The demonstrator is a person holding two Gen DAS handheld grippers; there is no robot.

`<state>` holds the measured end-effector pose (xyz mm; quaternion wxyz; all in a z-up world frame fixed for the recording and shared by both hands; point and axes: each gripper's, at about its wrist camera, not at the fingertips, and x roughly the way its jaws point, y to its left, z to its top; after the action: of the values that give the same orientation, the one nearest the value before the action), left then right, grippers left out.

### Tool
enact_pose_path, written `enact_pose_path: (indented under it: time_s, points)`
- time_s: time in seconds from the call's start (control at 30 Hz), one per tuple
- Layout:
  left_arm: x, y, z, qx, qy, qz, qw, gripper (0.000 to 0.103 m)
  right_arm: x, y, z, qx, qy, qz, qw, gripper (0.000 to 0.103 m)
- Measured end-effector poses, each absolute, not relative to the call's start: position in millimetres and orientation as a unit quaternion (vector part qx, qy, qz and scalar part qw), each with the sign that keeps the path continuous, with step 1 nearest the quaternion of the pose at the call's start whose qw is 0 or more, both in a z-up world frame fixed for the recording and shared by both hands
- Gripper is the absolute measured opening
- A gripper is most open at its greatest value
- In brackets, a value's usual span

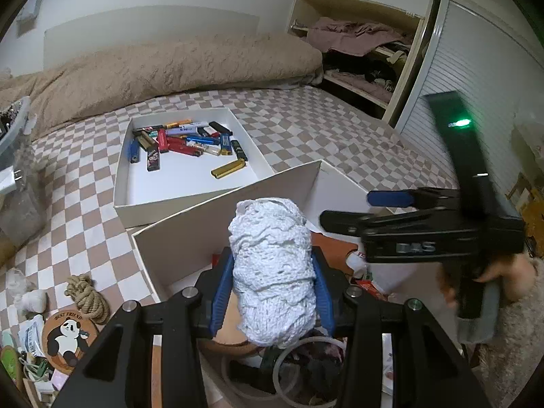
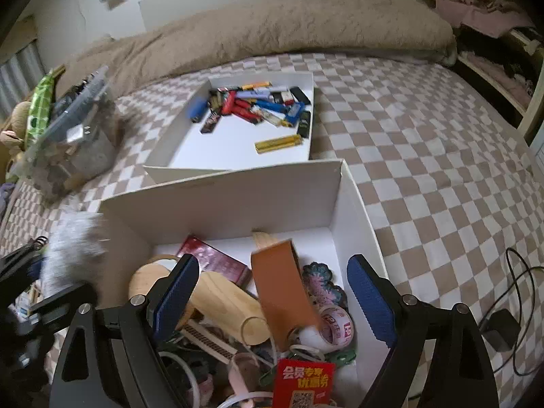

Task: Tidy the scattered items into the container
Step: 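Lower the yarn ball and leather strip into the white box and open both tools, then withdraw both tools from the box back toward the scattered items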

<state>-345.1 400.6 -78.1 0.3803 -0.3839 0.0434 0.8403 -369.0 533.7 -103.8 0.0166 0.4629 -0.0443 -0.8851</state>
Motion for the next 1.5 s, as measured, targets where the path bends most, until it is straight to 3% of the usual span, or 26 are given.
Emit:
enact_pose_path:
  time_s: [0.33,0.37,0.4,0.47,0.63,1.33,1.5]
  points:
    - [-353,432,-88,-0.4,0.072,0.833,0.376,0.045,-340,530,-84,0.427,-0.077,-0.899,0.063,0.089]
    - [-355,433,-87,-0.398,0.072,0.836,0.371,0.056,-338,531,-81,0.422,-0.081,-0.9,0.065,0.089]
    - [-355,433,-85,-0.393,0.072,0.843,0.361,0.075,-336,532,-79,0.417,-0.086,-0.902,0.067,0.089]
    - [-356,431,-83,-0.384,0.072,0.852,0.348,0.085,-332,536,-75,0.408,-0.099,-0.905,0.067,0.089]
    - [-357,421,-82,-0.393,0.073,0.853,0.335,0.085,-321,551,-66,0.389,-0.139,-0.908,0.072,0.089]
    - [-321,381,-46,-0.368,0.067,0.865,0.336,0.085,-285,541,-52,0.382,-0.138,-0.911,0.065,0.09]
    - [-312,373,-41,-0.362,0.068,0.869,0.33,0.099,-275,538,-49,0.38,-0.134,-0.913,0.057,0.09]
